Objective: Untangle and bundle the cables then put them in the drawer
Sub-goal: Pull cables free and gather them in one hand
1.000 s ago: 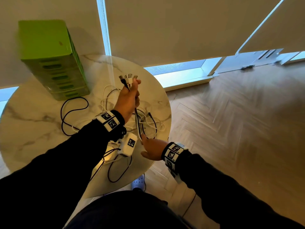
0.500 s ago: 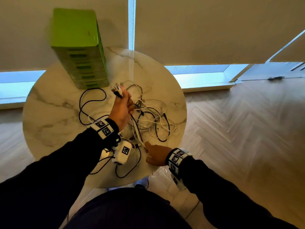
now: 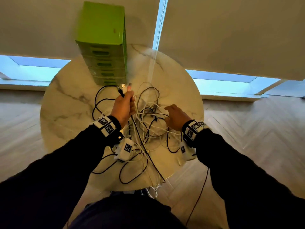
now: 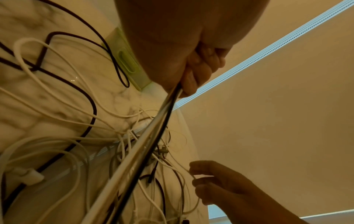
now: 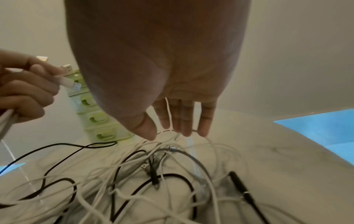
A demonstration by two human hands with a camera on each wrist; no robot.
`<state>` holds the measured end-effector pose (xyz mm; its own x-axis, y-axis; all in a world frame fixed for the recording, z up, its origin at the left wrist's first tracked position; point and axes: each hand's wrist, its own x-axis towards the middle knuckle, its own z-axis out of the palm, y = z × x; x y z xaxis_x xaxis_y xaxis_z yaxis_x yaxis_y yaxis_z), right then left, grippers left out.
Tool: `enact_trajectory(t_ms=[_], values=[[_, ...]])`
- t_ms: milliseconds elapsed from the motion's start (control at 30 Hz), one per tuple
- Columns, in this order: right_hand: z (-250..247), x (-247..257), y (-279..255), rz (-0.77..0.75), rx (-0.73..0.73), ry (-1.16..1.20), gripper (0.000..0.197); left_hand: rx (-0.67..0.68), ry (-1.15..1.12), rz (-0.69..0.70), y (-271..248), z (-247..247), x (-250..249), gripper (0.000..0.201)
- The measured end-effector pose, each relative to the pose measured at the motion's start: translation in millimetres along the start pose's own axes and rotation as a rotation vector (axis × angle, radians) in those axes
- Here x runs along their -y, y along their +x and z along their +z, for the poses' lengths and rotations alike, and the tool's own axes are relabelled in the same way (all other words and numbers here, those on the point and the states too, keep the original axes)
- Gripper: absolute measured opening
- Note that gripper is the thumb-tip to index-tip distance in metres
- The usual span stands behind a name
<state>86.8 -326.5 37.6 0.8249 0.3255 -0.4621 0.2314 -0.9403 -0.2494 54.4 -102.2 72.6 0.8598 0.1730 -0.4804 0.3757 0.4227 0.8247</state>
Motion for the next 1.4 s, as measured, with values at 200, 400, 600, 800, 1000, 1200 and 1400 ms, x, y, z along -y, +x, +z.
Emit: enact_trajectory(t_ms=[200,400,600,800,1000,1200,1400], values=[[18.4,27.0,35.8,-0.002,-0.109,0.048,0.037,-0.023,0.039,-0.024,20.5,1.7,7.2,0.039],[-6.0,8.1,96.5,0.096,-0.147,0.17,0.032,0.003,0.141,-0.04,46.0,0.6,15.3,0.04],[18.3,-9.8,134.0,0.256,0.039,0.152,0.06,0.029,0.076,-0.086,53.3,4.0,19.3,0.038],[10.1,-9.8,137.1,0.23,-0.017,0.168,0.047,0.037,0.087,-0.099,57.4,-4.1,22.1,0.037],[-69.1,-26.9,127.8,0.066,-0.46,0.411,0.024,0.056,0.099,-0.08,57.5,0.1,18.3,0.044],[-137.8,3.0,91.3,-0.18,-0.592,1.031,0.01,0.102,0.131,-0.033,46.6,7.6,11.1,0.041],[-112.0,60.0,40.4,-0.395,-0.29,0.955,0.01,0.044,0.005,0.043,29.7,1.5,8.2,0.022]])
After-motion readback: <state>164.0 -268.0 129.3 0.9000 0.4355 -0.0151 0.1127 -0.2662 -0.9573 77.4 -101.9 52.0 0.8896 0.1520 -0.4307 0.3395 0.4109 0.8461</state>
